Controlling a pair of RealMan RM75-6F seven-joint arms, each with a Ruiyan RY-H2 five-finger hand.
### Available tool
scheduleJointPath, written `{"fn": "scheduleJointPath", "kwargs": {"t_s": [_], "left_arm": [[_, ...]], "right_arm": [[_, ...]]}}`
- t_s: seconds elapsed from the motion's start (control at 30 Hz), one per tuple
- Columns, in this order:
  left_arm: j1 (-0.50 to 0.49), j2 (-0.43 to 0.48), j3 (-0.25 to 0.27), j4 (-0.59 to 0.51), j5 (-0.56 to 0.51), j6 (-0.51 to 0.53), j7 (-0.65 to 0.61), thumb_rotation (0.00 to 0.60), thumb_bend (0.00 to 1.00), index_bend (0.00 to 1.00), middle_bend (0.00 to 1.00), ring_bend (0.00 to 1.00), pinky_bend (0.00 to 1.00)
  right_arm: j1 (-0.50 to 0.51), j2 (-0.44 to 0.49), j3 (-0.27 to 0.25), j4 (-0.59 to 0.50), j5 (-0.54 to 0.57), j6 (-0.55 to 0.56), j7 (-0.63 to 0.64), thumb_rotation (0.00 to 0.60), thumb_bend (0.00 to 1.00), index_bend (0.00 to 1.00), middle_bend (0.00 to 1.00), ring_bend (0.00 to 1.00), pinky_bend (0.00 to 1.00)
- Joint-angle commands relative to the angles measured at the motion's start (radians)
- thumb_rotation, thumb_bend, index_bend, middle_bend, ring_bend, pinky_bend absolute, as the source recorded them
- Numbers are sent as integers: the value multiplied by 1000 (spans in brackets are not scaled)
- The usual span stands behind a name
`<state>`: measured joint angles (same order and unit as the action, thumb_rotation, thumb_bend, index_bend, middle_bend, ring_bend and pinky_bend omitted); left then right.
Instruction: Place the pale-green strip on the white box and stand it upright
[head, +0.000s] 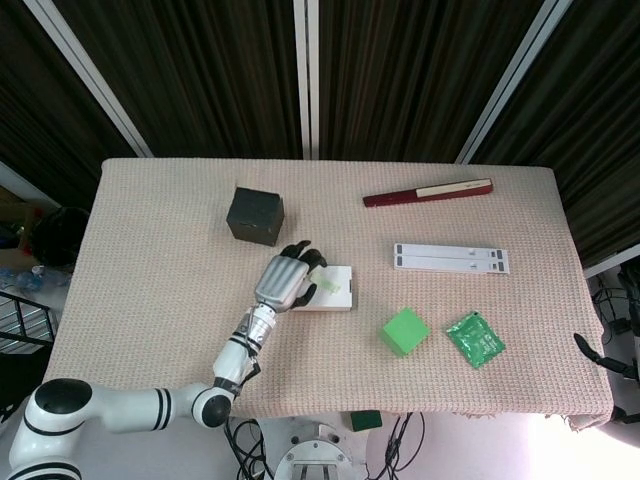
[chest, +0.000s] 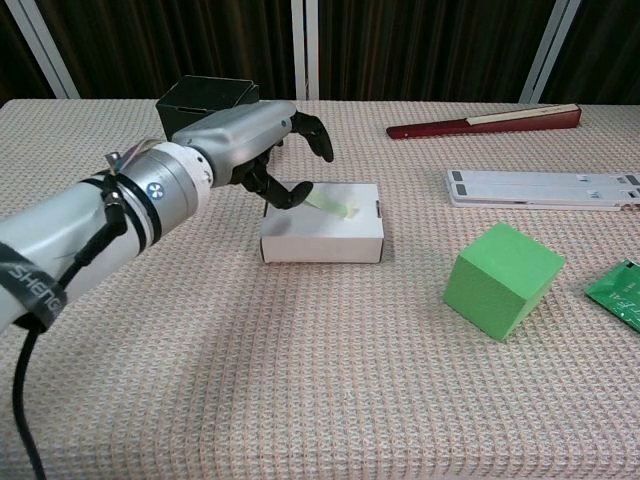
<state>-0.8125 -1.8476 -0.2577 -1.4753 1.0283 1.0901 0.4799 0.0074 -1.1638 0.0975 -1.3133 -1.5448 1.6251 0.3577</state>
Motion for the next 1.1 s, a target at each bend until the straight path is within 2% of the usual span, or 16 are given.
{"fn": "scheduleJointPath", "kwargs": {"t_s": [0.03,0.2,0.3,0.37,0.47,0.5,0.53,0.6,0.67,0.73,0.83,0.9,1.0,1.1], "left_arm": [[112,146,84,-179,52,112,14,600,405,306,219,102,191],[275,280,214,-240,182,270,-107,600,260,315,217,101,191],[346,332,268,-231,237,329,-184,600,246,321,217,101,191],[406,369,302,-221,265,378,-250,600,244,324,215,99,191],[471,411,333,-198,306,433,-337,600,244,327,211,94,191],[487,420,337,-189,315,447,-361,600,244,328,210,93,191],[507,429,341,-172,326,462,-394,600,244,327,210,93,191],[528,439,340,-139,333,468,-450,600,245,312,199,93,195],[545,455,336,-111,328,459,-505,600,246,296,187,93,200],[561,466,328,-87,329,457,-547,600,247,290,184,93,203],[580,471,316,-58,330,455,-590,600,248,290,184,93,204],[588,473,310,-45,329,446,-610,600,247,290,183,93,204],[597,476,300,-30,329,431,-636,600,248,290,183,93,204],[605,479,290,-19,328,417,-652,600,248,291,183,93,204]], "right_arm": [[10,5,-7,-8,-22,0,-8,443,183,0,0,0,0],[60,39,-27,-68,-108,-26,-37,442,183,0,0,0,0],[102,66,-33,-132,-163,-54,-91,442,245,0,0,0,0],[152,86,-35,-200,-219,-96,-140,443,380,0,0,0,0],[226,111,-35,-303,-265,-192,-217,443,717,5,0,0,0],[248,114,-33,-334,-269,-226,-245,478,862,13,0,0,0],[275,115,-27,-374,-264,-276,-291,517,936,19,0,0,0],[315,117,-12,-432,-238,-357,-390,600,1000,31,0,0,0],[363,122,7,-501,-206,-455,-517,600,1000,38,16,7,0],[410,126,21,-567,-160,-556,-632,600,1000,41,100,72,0],[478,119,46,-645,-66,-688,-764,600,1000,34,303,255,30],[517,108,60,-672,-3,-752,-839,600,1000,14,495,399,162],[582,89,72,-706,133,-847,-972,600,1000,0,700,590,371],[647,61,72,-724,279,-889,-1113,600,1000,0,808,696,486]]}}
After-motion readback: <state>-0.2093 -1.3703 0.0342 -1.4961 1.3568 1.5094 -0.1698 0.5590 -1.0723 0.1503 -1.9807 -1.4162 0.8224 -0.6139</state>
